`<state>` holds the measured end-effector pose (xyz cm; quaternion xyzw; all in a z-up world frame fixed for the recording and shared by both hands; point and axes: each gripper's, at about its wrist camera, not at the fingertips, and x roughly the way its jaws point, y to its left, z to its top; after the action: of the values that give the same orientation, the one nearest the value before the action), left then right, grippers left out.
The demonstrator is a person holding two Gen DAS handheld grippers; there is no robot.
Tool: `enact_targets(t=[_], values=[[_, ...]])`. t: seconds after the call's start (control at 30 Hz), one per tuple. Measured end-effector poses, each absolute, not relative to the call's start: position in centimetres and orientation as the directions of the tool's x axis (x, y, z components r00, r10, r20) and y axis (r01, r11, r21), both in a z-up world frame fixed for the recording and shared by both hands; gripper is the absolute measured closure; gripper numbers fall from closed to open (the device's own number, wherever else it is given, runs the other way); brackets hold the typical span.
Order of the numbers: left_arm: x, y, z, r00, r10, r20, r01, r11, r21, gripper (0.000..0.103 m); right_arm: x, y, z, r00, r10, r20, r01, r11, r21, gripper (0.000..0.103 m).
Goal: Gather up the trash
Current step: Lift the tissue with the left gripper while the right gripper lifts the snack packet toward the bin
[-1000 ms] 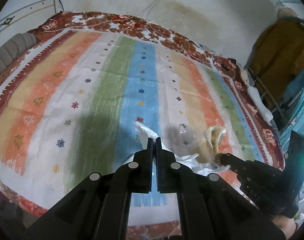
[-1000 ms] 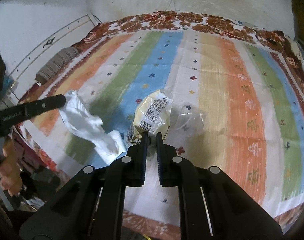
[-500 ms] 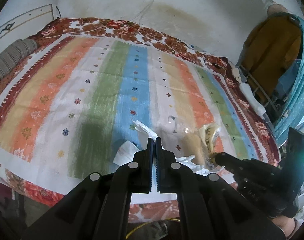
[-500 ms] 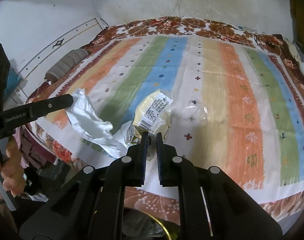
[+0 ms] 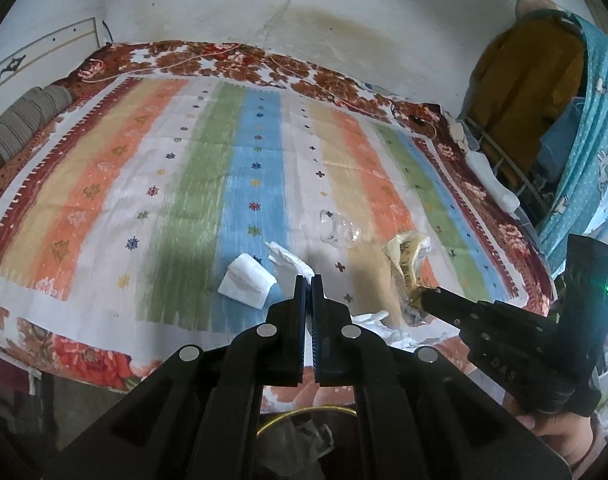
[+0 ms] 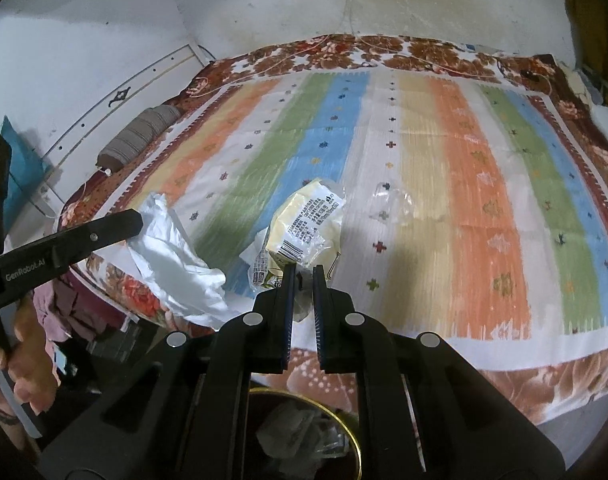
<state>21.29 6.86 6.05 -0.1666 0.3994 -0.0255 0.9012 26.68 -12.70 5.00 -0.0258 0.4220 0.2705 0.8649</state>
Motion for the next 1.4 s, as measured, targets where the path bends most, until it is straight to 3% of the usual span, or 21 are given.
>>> enact_targets(t=[0.3, 0.7, 1.17, 1.4], values=[[17.9, 5.0, 6.4, 0.700, -0.129, -0.702, -0.077, 0.964, -0.255, 0.101, 23.2, -14.1, 5.1, 0.522, 0.443, -0.728, -0.484, 0.857, 0.175, 0.095], [13.6, 3.6, 4.9, 0.679, -0.143, -0.720, -0.068, 0.965, -0.255, 0.101, 18.3, -15.2, 3.3, 0.481, 0.474, -0.738, -0.502, 0.839, 0.211, 0.094], [10.7, 0.3, 0.2, 0.567, -0.124, -0.814, -0.032, 0.984, -0.173, 0.101, 14.3, -15.5, -1.0, 0.411, 0.417, -0.811, -0.494, 0.849, 0.187, 0.094], [10.6, 0.1, -2.8, 0.461, -0.155, -0.874, -0.070, 0.975, -0.210, 0.101, 13.4, -15.8, -2.8, 0.364, 0.388, -0.847, -0.474, 0.860, 0.190, 0.094]])
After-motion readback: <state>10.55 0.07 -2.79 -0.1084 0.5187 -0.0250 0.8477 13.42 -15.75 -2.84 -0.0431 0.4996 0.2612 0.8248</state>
